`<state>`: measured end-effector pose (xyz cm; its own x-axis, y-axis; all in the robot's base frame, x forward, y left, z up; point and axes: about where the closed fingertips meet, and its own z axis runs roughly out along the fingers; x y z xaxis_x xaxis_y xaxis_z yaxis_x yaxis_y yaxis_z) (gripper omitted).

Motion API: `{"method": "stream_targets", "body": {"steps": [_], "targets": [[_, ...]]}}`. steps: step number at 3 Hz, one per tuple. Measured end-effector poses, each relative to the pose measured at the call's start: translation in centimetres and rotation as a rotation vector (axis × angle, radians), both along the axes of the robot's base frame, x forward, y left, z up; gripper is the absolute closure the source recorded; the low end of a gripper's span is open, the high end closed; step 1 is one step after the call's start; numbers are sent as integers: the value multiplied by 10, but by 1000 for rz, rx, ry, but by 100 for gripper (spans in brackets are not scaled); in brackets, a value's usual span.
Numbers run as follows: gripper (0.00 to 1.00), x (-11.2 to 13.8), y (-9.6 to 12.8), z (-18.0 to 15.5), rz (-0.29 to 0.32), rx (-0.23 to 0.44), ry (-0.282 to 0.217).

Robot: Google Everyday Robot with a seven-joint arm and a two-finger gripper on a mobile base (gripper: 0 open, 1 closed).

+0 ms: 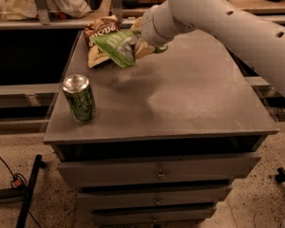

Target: Move green rice chip bag near brown chip bag

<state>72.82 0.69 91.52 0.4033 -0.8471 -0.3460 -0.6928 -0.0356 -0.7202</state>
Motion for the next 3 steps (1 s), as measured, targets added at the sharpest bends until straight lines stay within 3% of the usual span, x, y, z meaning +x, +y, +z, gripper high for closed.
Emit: {"method": "stream_targets", "body": {"steps": [1, 2, 3], "targets": [[15, 13, 5, -7, -37, 41, 29], [0, 12, 7, -8, -36, 41, 33], [0, 12, 7, -8, -36, 41, 33]]}}
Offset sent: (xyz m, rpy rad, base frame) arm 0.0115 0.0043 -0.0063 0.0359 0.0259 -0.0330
